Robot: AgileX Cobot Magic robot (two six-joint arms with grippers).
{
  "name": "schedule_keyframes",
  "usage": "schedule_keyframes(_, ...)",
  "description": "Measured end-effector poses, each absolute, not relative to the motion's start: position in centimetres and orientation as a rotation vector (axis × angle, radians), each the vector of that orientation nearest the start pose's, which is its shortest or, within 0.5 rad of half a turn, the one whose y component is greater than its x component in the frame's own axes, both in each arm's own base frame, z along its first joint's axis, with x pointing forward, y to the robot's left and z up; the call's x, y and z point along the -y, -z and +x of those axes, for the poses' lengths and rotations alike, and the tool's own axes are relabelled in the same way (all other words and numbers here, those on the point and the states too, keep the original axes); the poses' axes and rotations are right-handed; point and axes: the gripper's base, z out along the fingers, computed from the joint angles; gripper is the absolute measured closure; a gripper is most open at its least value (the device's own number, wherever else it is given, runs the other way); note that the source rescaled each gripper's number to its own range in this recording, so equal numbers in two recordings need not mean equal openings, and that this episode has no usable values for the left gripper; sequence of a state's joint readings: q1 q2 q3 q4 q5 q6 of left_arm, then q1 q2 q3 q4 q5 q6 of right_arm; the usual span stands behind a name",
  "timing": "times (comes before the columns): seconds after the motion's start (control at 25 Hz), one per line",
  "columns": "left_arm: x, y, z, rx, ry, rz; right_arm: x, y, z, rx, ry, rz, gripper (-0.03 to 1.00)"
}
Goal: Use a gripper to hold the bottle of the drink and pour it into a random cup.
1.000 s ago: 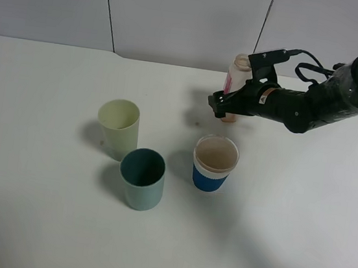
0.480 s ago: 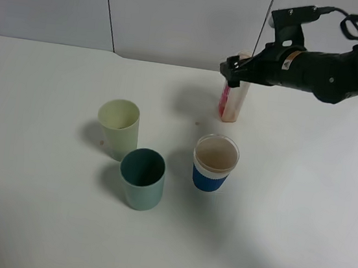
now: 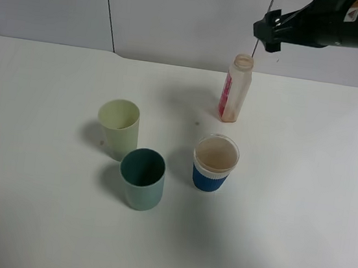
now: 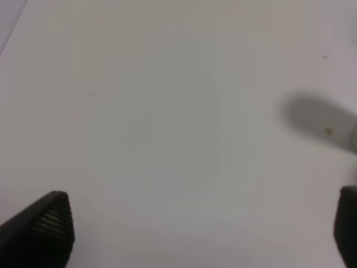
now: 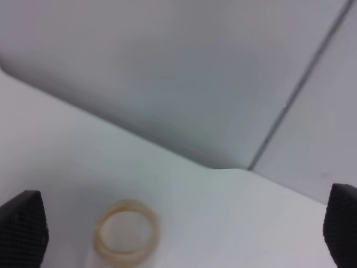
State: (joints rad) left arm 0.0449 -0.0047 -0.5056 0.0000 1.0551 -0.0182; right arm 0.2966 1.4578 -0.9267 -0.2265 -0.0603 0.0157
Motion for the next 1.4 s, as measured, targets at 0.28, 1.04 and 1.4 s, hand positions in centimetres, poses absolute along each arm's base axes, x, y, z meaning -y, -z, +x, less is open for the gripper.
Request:
schedule_keyframes(0.28,0.0,-27.9,-0.6,-2.027,-0.017,-0.064,-4.6,-31.3,29.3,-1.966,0.068,-0.366,-0.03)
schedule_keyframes(1.04,0.0,-27.9,-0.6,-2.027,-0.017,-0.064,1.3,-33.3,12.8,-1.778,0.173,-0.013,-0.03)
schedule_keyframes(1.4,0.0,-27.9,-0.6,-2.027,-0.017,-0.064,1.3,-33.3,5.6,-1.745,0.297,-0.053,-0.03)
